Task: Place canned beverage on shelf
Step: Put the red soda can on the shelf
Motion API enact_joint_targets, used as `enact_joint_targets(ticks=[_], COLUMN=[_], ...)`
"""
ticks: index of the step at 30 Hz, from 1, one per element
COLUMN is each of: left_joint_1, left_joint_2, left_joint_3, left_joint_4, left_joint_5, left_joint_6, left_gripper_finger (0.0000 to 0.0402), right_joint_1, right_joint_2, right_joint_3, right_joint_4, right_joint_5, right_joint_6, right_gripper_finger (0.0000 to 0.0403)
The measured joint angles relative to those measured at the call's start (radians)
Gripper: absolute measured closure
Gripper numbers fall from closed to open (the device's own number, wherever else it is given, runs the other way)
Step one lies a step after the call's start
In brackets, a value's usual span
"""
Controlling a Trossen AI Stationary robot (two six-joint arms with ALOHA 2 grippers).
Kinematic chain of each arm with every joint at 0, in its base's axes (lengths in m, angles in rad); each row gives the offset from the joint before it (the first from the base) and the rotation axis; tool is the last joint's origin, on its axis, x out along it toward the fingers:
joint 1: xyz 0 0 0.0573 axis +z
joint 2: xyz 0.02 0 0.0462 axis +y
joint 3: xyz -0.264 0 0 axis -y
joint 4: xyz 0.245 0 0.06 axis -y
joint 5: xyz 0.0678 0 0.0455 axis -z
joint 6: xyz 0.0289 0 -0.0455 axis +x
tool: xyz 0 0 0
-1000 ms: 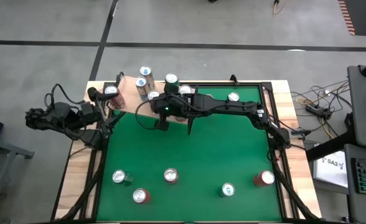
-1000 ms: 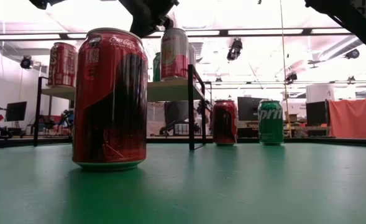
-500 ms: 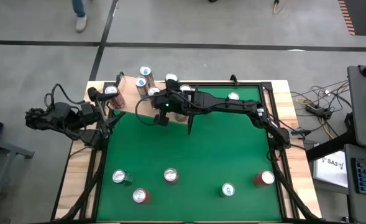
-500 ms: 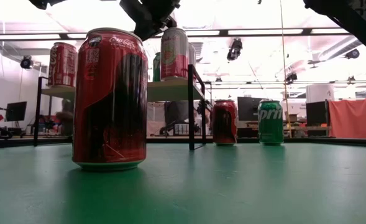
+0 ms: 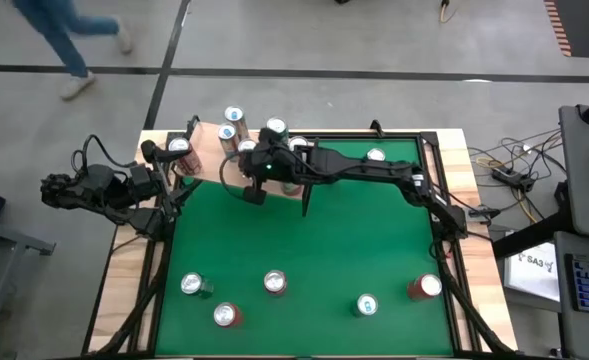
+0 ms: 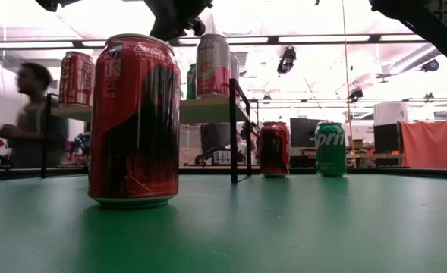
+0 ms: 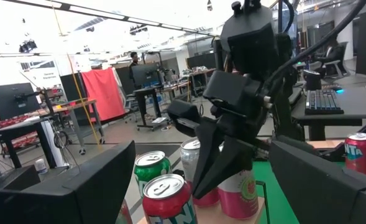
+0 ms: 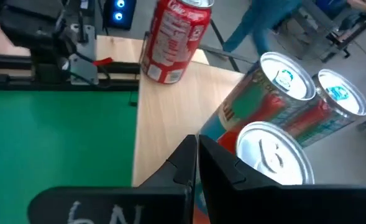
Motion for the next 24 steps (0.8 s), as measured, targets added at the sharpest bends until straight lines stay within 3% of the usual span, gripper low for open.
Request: enact_joint_targets(ticks=[24], left_joint_1=[0.000], left_joint_2=[0.000], left_joint_3=[0.000], left_joint_4=[0.000], left_joint_5=[0.000], left_joint_6=[0.000], left_gripper_finger=[0.0047], right_joint_1=[-0.055], right_joint_2=[0.007], right_joint_3=[-0.001], right_joint_4=[0.016], right_joint_5=[0.000], right_joint_6=[0.001], right_gripper_finger=[0.0394])
